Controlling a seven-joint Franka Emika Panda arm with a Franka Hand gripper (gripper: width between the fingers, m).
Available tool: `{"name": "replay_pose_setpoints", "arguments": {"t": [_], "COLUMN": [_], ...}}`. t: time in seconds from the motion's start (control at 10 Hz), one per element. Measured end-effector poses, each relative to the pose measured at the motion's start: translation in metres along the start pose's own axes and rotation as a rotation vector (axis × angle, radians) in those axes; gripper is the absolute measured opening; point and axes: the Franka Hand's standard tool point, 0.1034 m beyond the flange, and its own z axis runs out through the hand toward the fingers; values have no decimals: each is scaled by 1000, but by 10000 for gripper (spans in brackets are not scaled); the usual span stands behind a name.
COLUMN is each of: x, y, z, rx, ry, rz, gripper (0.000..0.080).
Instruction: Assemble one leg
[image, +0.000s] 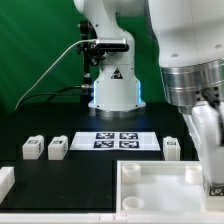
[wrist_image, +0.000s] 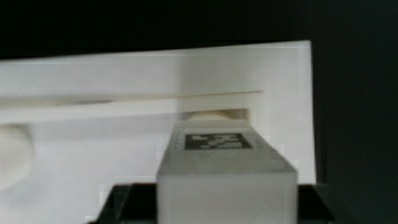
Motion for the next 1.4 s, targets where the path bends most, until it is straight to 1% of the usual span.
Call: {"name": "replay_pose_setpoints", "arguments": {"t": [0.2, 0.3, 0.4, 0.5, 0.6, 0.7, 0.8, 1.0, 1.2, 1.3, 1.4], "x": [0, 0, 0, 0, -1, -4, -7, -9, -6, -5, -3], "y": [-1, 0, 1, 1, 3, 11, 14, 16, 15, 15, 9], "z": [-1, 0, 1, 1, 2, 6, 7, 2, 3, 2, -1], "rx": [2, 1, -2, -2, -5, -18, -23, -25, -31, -40, -59], "ry": [0, 0, 1, 1, 8, 11, 11, 29, 28, 36, 72], "rz": [160, 163, 161, 161, 51, -87, -140, -447, -646, -756, -962], "gripper": [291, 291, 354, 519, 519, 622, 641, 648, 649, 649, 649]}}
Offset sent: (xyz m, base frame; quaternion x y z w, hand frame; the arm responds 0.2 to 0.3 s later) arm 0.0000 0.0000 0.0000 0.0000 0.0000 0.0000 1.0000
